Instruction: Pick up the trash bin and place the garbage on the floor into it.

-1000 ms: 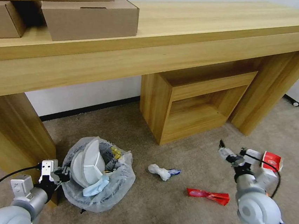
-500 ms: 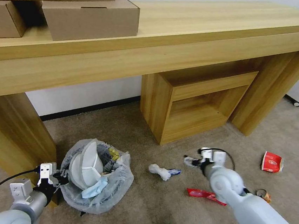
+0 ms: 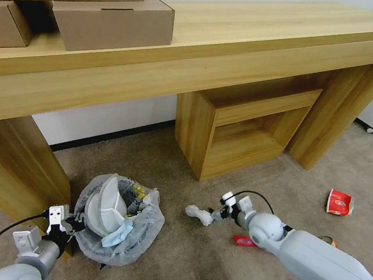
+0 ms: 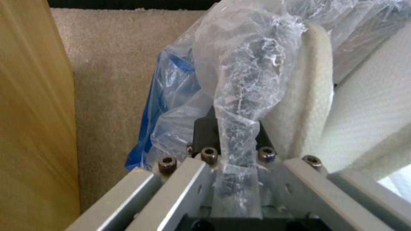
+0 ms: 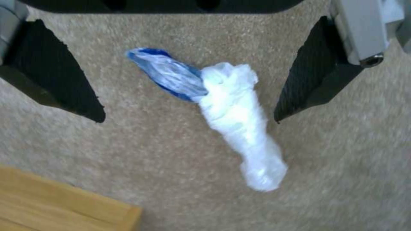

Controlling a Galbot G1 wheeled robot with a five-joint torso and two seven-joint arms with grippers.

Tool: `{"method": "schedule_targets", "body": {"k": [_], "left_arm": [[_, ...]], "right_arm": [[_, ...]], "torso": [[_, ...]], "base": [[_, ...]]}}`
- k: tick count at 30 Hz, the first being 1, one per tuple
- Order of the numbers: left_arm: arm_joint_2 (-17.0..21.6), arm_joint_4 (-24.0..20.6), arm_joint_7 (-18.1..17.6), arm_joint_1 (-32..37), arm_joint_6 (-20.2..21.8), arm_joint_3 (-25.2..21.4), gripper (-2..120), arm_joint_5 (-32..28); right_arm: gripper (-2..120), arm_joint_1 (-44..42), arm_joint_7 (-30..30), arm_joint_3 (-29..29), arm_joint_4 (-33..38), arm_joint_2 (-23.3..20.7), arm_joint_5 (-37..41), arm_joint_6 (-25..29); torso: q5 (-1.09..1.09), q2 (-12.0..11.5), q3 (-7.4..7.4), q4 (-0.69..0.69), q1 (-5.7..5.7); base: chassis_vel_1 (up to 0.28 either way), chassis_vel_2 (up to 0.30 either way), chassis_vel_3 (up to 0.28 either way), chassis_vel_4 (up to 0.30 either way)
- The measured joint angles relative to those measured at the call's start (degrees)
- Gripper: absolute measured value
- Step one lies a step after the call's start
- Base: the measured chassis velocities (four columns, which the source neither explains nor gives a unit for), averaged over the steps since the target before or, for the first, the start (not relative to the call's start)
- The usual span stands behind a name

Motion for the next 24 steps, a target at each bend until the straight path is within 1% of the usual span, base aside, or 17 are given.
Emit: {"method": "schedule_targets", "body": {"k": [3,4,11,16,18,19,21,22,24], "left_arm": [[-0.4,0.6,0.3,0.1,-0.6,0.0,0,0.4],[-0.4,0.6,0.3,0.1,-0.6,0.0,0,0.4],[-0.6,0.8,0.4,0.1,-0.8,-0.2,0,0.4],[-0.6,0.8,0.4,0.1,-0.9,-0.3,0,0.3],[-0.7,0.9,0.4,0.3,-1.2,-0.3,0,0.3],[-0.7,0.9,0.4,0.3,-1.2,-0.3,0,0.3],[-0.8,0.9,0.4,0.8,-1.5,-0.4,0,0.3],[-0.8,0.9,0.4,0.8,-1.5,-0.4,0,0.3],[-0.7,0.7,0.4,1.0,-1.5,-0.4,0,0.3]], "right_arm": [[100,1.1,-1.1,-2.5,-2.9,1.4,-2.5,2.3],[100,1.1,-1.1,-2.5,-2.9,1.4,-2.5,2.3],[100,1.5,-0.9,-5.0,-7.3,5.0,-3.5,3.6],[100,1.5,-0.5,-5.5,-9.5,6.4,-3.9,4.0],[100,1.6,-0.6,-5.6,-12.3,7.7,-4.7,4.8],[100,1.6,-0.6,-5.6,-12.3,7.7,-4.7,4.8],[100,1.7,-1.1,-5.7,-16.7,9.5,-5.7,6.2],[100,1.7,-1.1,-5.7,-16.7,9.5,-5.7,6.2],[99,1.7,-1.4,-5.8,-19.0,10.8,-6.3,7.0]], "torso": [[0.00,0.0,0.00,0.01,0.00],[0.00,0.0,0.00,0.01,0.00],[-0.01,0.0,0.00,0.01,-0.01],[0.00,0.0,0.00,0.01,-0.01],[-0.01,0.0,0.00,0.01,-0.01],[-0.01,0.0,0.00,0.01,-0.01],[-0.01,0.0,0.00,0.01,-0.01],[-0.01,0.0,0.00,0.01,-0.01],[0.00,0.0,0.00,0.01,0.00]], "base": [[0.000,0.000,0.000,0.000],[0.000,0.000,0.000,0.000],[0.000,0.000,0.000,0.000],[0.000,0.000,0.000,0.000],[0.000,0.000,0.000,0.000],[0.000,0.000,0.000,0.000],[0.000,0.000,0.000,0.000],[0.000,0.000,0.000,0.000],[0.000,0.000,0.000,0.000]]}}
